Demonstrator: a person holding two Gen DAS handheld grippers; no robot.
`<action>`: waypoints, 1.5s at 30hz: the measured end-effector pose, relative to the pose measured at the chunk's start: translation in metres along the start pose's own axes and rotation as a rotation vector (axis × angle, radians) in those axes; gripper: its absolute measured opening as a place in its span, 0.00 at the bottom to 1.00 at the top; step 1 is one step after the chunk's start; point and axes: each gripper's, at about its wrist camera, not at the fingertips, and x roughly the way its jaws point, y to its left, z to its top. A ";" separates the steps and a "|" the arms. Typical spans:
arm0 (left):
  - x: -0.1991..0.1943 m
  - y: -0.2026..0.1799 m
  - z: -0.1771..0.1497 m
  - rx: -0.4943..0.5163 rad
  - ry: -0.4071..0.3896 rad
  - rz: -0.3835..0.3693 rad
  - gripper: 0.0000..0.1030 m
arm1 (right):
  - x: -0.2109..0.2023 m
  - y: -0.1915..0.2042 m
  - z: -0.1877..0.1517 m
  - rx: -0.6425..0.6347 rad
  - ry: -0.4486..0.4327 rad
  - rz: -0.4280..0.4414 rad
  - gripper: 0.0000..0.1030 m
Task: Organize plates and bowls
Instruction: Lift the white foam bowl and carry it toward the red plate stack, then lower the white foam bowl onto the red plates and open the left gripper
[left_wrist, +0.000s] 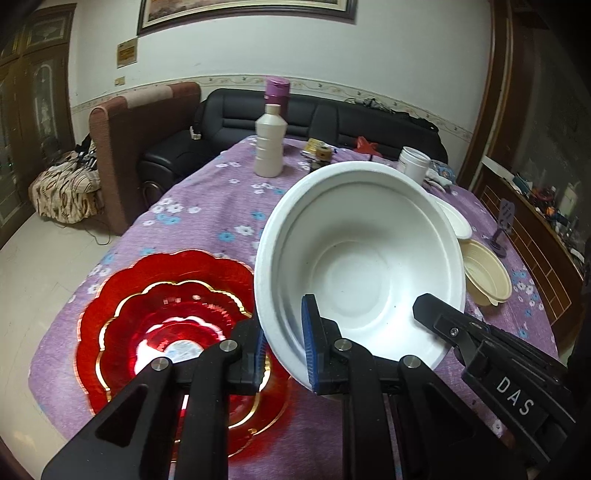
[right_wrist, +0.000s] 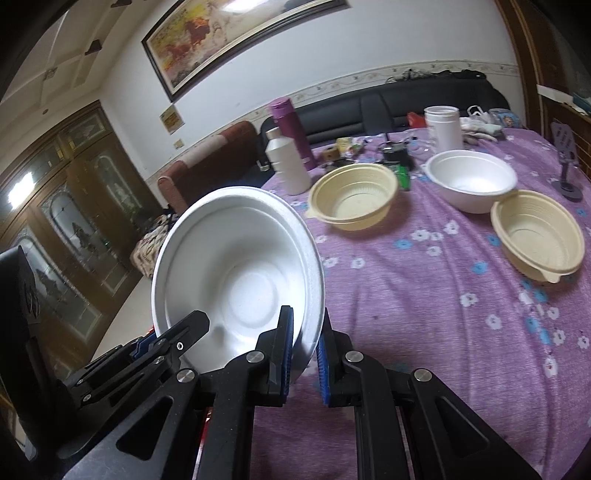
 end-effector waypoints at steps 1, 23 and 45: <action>-0.002 0.005 0.000 -0.007 -0.001 0.006 0.15 | 0.001 0.004 0.000 -0.005 0.005 0.010 0.11; -0.020 0.079 -0.014 -0.137 0.020 0.120 0.15 | 0.035 0.074 -0.014 -0.111 0.113 0.159 0.10; -0.016 0.102 -0.031 -0.213 0.114 0.185 0.15 | 0.064 0.100 -0.028 -0.171 0.258 0.162 0.11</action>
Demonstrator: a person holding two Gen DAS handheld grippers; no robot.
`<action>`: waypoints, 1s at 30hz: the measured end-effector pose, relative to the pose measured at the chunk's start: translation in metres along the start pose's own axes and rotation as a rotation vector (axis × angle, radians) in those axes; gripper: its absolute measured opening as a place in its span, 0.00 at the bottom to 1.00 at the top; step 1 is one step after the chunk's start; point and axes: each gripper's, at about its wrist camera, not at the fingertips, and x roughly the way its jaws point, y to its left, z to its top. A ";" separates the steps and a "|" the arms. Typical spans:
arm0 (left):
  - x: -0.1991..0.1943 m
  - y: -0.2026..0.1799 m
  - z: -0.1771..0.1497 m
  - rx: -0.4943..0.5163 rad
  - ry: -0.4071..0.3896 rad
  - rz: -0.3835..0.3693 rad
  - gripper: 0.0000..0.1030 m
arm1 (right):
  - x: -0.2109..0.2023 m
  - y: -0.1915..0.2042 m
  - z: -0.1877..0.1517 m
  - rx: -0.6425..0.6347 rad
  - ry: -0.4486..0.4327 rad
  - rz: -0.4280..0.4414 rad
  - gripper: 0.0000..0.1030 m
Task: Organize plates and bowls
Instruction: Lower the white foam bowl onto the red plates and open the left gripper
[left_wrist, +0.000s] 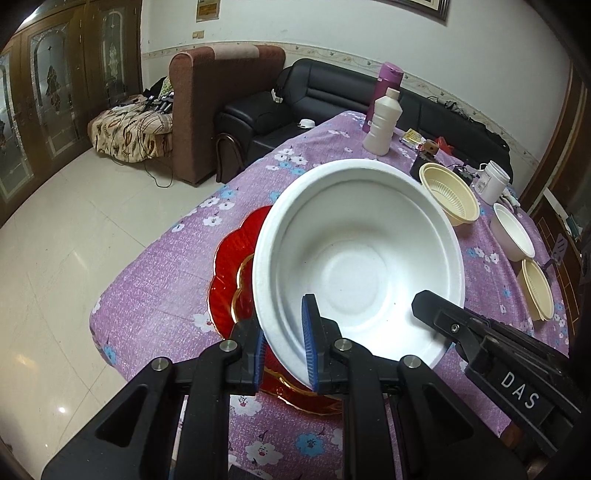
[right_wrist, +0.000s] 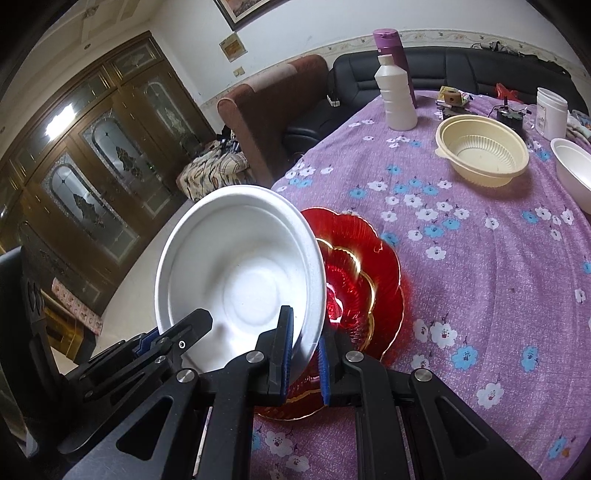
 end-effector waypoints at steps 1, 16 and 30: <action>0.001 0.000 0.000 -0.002 0.006 0.000 0.15 | 0.001 0.000 0.000 -0.001 0.003 -0.002 0.11; 0.011 0.004 0.001 -0.009 0.048 -0.010 0.16 | 0.010 0.001 0.002 -0.003 0.039 -0.030 0.11; 0.016 0.004 -0.001 -0.003 0.069 -0.006 0.16 | 0.016 0.000 -0.001 0.001 0.069 -0.045 0.12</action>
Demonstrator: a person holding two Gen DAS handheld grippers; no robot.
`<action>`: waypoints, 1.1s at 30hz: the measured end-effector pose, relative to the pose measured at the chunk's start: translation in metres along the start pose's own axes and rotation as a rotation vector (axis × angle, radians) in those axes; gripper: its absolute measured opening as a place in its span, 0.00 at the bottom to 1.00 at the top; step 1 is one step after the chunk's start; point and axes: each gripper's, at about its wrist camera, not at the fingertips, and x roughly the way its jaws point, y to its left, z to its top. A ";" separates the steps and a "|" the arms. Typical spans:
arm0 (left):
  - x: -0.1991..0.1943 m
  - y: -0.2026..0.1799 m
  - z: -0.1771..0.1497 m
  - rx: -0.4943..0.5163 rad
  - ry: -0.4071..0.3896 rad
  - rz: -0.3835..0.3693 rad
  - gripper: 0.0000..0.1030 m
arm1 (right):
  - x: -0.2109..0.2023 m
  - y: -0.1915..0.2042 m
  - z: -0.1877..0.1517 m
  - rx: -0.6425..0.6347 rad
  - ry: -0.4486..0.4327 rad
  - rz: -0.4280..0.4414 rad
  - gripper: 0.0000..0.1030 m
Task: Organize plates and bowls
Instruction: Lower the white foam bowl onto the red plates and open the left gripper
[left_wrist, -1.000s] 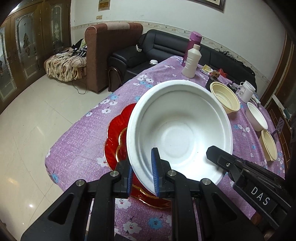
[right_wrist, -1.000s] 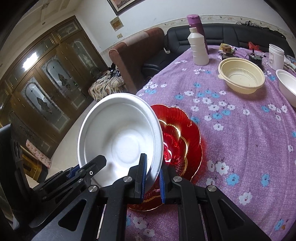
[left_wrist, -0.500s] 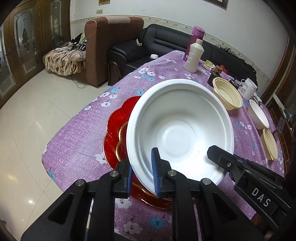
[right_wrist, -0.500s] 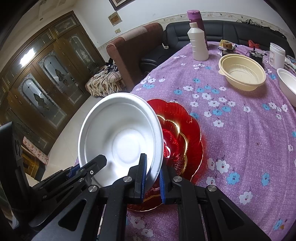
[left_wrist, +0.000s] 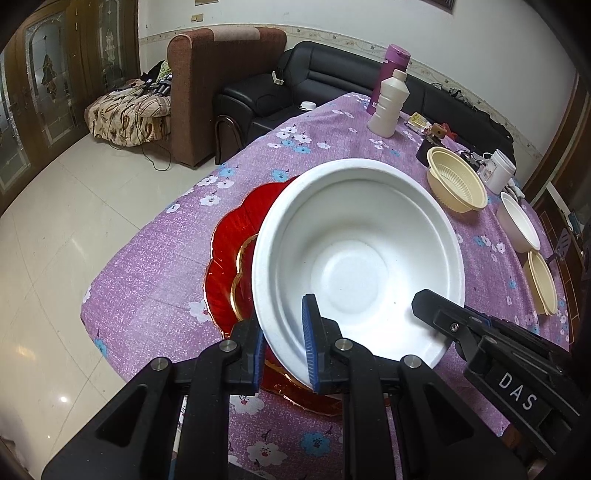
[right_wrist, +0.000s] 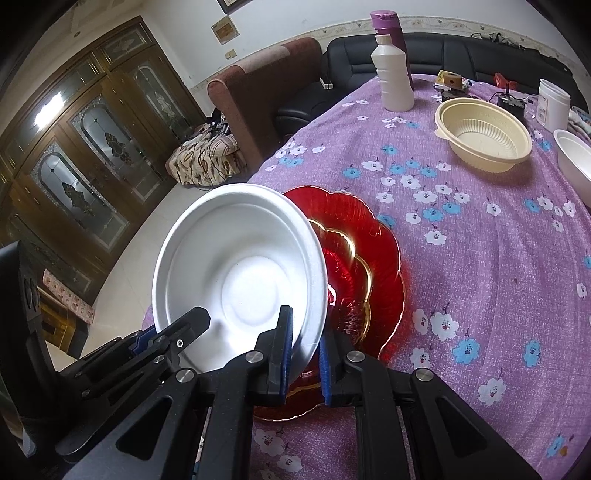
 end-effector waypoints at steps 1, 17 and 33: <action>0.000 0.000 0.000 0.000 -0.001 0.001 0.16 | 0.000 0.000 0.000 0.000 0.001 -0.001 0.12; 0.004 0.002 0.002 -0.010 0.008 -0.001 0.16 | 0.004 0.000 0.004 0.004 0.006 -0.009 0.12; 0.009 0.010 0.012 -0.075 0.037 -0.002 0.47 | -0.001 -0.006 0.012 0.038 -0.020 -0.003 0.40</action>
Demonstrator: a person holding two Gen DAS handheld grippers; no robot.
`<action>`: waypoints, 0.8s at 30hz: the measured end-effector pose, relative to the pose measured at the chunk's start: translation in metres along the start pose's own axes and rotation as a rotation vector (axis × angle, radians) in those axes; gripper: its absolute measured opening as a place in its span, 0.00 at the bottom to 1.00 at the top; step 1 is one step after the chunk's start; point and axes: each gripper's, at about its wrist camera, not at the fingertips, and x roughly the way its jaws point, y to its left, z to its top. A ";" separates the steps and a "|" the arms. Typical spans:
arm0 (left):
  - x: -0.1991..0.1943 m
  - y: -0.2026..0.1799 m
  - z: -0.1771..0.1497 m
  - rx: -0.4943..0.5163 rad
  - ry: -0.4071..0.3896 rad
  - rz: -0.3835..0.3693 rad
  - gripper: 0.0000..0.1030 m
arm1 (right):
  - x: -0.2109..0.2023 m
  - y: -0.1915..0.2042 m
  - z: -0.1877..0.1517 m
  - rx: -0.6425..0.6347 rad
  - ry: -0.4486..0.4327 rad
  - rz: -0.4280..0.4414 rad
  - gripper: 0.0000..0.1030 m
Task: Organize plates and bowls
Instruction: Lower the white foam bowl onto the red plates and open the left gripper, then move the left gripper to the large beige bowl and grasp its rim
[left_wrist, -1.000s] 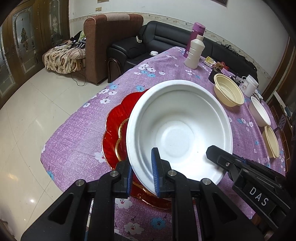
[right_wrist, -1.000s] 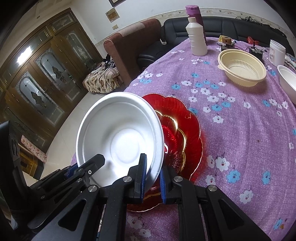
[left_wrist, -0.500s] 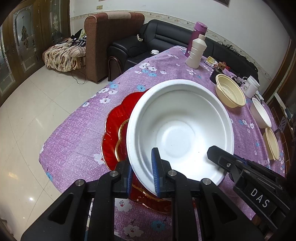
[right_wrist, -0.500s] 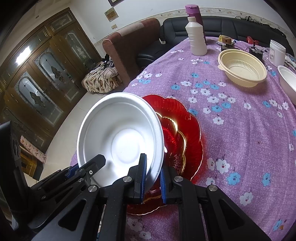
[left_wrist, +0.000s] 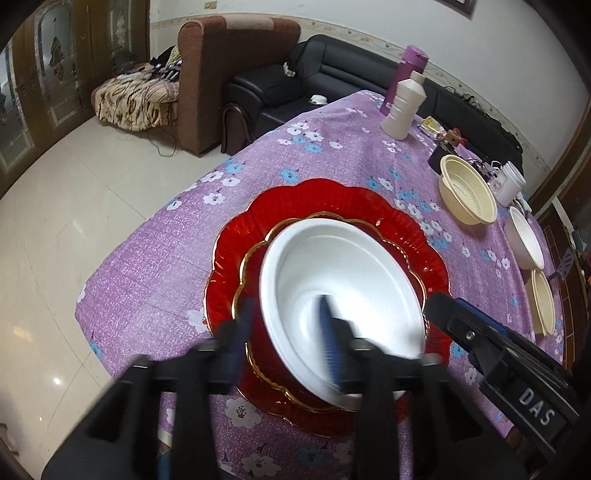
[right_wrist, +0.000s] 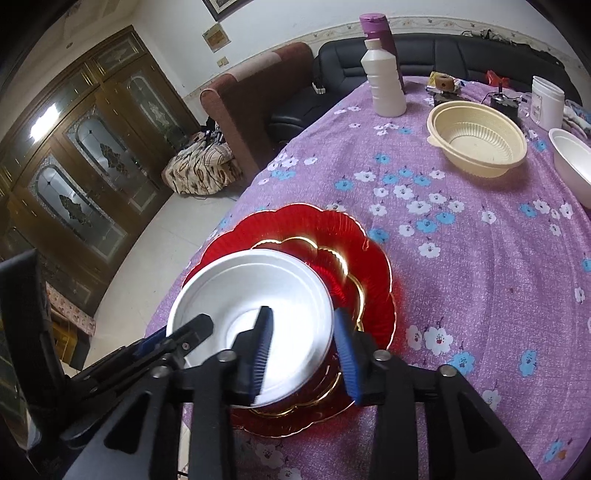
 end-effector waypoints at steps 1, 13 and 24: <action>-0.002 0.000 0.000 -0.007 -0.011 -0.003 0.54 | 0.000 0.000 0.000 0.001 -0.002 0.005 0.45; -0.027 -0.011 0.042 -0.029 -0.114 -0.057 0.80 | -0.033 -0.046 0.018 0.181 -0.098 0.111 0.79; 0.016 -0.118 0.093 0.161 0.074 -0.171 0.81 | -0.039 -0.159 0.045 0.490 -0.071 0.116 0.82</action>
